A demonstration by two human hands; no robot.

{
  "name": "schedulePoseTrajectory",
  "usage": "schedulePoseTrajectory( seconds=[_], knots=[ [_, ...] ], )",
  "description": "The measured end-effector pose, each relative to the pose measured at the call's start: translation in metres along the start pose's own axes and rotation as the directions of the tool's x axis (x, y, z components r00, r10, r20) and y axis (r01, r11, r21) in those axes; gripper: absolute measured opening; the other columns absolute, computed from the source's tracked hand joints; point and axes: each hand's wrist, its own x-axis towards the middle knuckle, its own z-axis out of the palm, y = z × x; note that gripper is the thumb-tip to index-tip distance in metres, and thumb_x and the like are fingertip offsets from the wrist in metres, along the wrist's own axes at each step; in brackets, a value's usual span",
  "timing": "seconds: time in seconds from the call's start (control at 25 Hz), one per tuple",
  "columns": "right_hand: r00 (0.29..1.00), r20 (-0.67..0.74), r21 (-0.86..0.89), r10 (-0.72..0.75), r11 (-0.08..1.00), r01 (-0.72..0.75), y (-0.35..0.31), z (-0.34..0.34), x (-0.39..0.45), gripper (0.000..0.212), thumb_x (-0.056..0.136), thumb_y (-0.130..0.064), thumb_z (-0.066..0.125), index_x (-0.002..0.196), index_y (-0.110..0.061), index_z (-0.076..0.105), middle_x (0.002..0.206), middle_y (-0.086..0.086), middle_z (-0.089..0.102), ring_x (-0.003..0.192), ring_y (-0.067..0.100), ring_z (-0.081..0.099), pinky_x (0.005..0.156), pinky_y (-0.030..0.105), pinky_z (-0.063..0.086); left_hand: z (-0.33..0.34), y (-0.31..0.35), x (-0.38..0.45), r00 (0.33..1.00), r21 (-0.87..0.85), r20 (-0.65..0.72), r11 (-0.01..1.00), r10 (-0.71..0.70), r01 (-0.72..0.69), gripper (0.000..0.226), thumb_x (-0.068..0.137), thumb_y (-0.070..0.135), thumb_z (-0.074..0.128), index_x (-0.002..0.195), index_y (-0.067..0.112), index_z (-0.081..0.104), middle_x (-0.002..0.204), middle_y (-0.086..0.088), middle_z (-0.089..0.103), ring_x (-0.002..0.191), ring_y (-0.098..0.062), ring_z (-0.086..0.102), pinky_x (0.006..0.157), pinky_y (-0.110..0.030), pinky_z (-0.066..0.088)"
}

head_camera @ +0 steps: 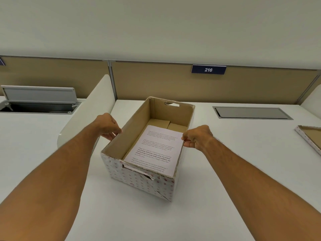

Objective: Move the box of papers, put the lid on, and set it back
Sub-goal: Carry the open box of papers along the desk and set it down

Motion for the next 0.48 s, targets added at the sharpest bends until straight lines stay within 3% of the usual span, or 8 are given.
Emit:
schedulePoseTrajectory(
  seconds=[0.16, 0.36, 0.48],
  knots=[
    [1.000, 0.002, -0.038, 0.015, 0.999, -0.015, 0.005, -0.024, -0.002, 0.014, 0.084, 0.001, 0.072, 0.079, 0.003, 0.059, 0.094, 0.021, 0.075, 0.063, 0.029, 0.073, 0.053, 0.032, 0.061, 0.017, 0.013, -0.018, 0.999, 0.040, -0.018, 0.999, 0.027, -0.026, 0.013, 0.076, 0.002, 0.077, 0.082, -0.007, 0.072, 0.082, -0.020, 0.074, 0.062, -0.027, 0.072, 0.069, -0.041, 0.063],
    [0.999, -0.033, -0.063, 0.009, 0.998, -0.011, 0.013, -0.058, -0.004, 0.014, 0.082, 0.002, 0.073, 0.074, 0.003, 0.061, 0.090, 0.024, 0.074, 0.070, 0.031, 0.075, 0.072, 0.039, 0.064, 0.029, 0.039, -0.042, 0.999, 0.036, -0.003, 0.998, 0.045, -0.045, 0.008, 0.073, -0.003, 0.076, 0.077, -0.008, 0.072, 0.077, -0.021, 0.075, 0.061, -0.028, 0.074, 0.062, -0.039, 0.064],
    [0.998, -0.056, -0.091, -0.007, 0.996, 0.002, 0.019, -0.083, -0.005, 0.008, 0.080, 0.005, 0.074, 0.084, 0.006, 0.067, 0.089, 0.024, 0.074, 0.072, 0.030, 0.075, 0.074, 0.041, 0.063, 0.038, 0.065, -0.060, 0.997, 0.032, -0.022, 0.997, 0.077, -0.076, 0.010, 0.074, -0.002, 0.076, 0.081, -0.008, 0.072, 0.078, -0.019, 0.073, 0.061, -0.026, 0.072, 0.058, -0.034, 0.063]
  ],
)
